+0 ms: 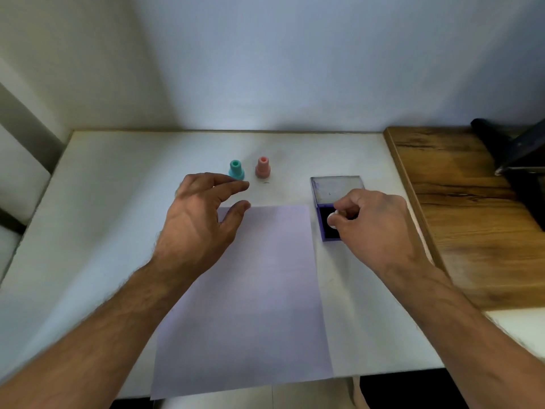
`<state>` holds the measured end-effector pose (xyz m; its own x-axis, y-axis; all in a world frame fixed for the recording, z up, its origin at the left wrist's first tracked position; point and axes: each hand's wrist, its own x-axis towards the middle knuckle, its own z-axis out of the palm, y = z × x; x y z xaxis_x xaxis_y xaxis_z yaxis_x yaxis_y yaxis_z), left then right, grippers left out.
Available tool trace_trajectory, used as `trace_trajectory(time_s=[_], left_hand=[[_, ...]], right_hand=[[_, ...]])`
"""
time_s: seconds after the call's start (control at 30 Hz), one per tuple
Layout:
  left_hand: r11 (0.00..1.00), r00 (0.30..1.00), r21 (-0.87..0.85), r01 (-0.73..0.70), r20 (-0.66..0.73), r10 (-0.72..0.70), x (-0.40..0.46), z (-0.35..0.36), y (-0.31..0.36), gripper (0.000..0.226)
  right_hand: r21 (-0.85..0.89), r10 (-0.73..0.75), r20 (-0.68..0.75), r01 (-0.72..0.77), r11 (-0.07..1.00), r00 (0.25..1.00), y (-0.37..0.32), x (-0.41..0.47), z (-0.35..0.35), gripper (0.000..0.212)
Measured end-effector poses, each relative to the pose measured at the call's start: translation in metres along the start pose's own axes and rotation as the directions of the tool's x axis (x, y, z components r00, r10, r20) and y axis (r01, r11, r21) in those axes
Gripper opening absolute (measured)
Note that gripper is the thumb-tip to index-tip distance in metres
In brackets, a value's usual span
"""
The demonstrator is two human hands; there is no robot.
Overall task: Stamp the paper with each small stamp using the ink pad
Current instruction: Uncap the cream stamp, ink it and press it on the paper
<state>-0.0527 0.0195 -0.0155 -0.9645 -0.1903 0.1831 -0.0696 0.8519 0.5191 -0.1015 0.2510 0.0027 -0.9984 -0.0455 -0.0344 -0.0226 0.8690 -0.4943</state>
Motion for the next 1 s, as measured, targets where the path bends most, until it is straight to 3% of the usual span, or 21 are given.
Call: trace_trajectory(time_s=[0.27,0.37,0.57,0.67,0.77,0.9,1.0], left_hand=[[1.0,1.0,0.01,0.002,0.0,-0.002,0.001,-0.002,-0.004,0.034],[1.0,1.0,0.011,0.006,0.013,-0.006,0.002,-0.001,-0.004,0.034],[1.0,1.0,0.011,0.007,0.026,-0.008,0.001,-0.002,-0.006,0.034],[1.0,1.0,0.016,0.006,0.023,-0.006,0.002,-0.002,-0.008,0.033],[1.0,1.0,0.012,0.006,0.026,-0.006,0.002,-0.003,-0.008,0.033],[1.0,0.999,0.008,0.009,0.036,-0.009,0.001,-0.004,-0.008,0.033],[1.0,0.999,0.018,0.001,0.04,-0.002,-0.002,-0.007,-0.011,0.032]], right_hand=[[-0.008,0.1,0.16,-0.1,0.995,0.982,-0.009,0.007,-0.011,0.024],[0.008,0.206,0.304,-0.219,0.976,0.93,-0.012,0.013,-0.011,0.029],[-0.06,0.255,0.443,-0.256,0.965,0.86,-0.016,0.023,-0.016,0.036],[-0.078,0.176,0.319,-0.159,0.984,0.931,-0.013,0.022,-0.014,0.028],[-0.066,0.234,0.367,-0.226,0.972,0.9,-0.016,0.022,-0.014,0.033],[0.002,0.204,0.282,-0.213,0.977,0.937,-0.011,0.022,-0.013,0.026],[-0.006,0.227,0.296,-0.236,0.972,0.928,-0.01,0.019,-0.015,0.023]])
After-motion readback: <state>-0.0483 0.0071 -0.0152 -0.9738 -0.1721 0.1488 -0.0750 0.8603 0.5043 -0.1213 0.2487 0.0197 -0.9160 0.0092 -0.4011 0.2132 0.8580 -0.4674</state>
